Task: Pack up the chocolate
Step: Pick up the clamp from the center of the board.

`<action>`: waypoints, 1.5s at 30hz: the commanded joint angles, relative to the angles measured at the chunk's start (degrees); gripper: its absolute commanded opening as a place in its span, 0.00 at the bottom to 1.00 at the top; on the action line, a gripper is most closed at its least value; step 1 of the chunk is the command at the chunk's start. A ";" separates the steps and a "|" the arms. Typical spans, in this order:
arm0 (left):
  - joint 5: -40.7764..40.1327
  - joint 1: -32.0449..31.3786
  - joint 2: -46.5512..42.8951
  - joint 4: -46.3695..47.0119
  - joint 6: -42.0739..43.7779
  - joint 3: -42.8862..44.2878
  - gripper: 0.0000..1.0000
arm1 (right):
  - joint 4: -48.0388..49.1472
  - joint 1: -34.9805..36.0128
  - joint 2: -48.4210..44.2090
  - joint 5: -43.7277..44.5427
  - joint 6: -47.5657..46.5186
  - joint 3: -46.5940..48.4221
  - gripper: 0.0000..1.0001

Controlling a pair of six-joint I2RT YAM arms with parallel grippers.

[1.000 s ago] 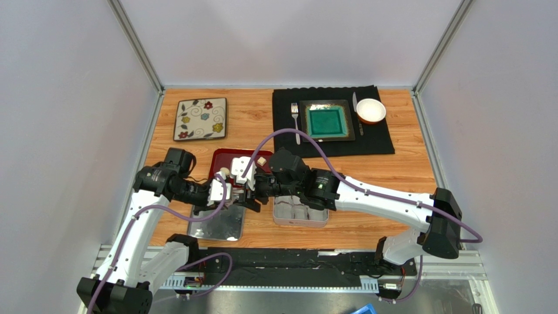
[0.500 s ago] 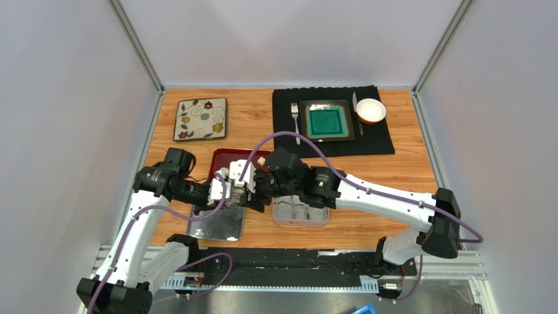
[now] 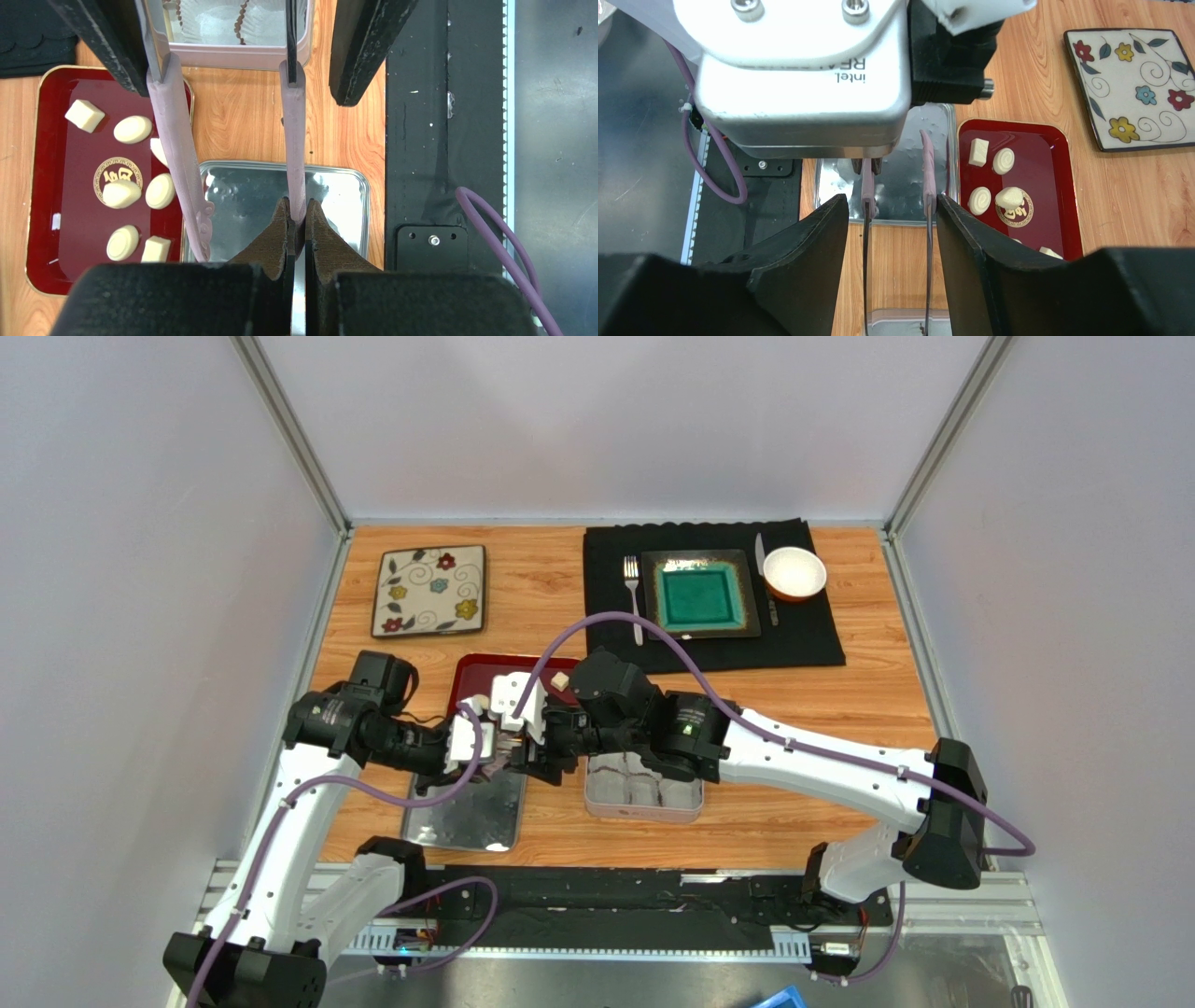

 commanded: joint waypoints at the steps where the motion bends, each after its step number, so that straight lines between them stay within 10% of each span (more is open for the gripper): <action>1: 2.67 -0.24 -0.77 -7.21 0.08 2.34 0.00 | 4.93 0.33 -0.21 0.46 1.02 0.34 0.54; 24: 2.93 -0.24 -1.21 -7.21 0.17 1.73 0.00 | 6.07 0.51 0.32 0.28 2.86 -0.01 0.38; 31: 0.30 -0.16 -1.21 0.86 -8.78 1.29 0.24 | 6.08 0.42 -1.26 3.89 2.51 -1.15 0.28; 45: -6.39 5.20 1.24 21.70 -29.89 2.52 0.38 | 6.08 -4.49 -7.15 9.86 5.32 -6.07 0.13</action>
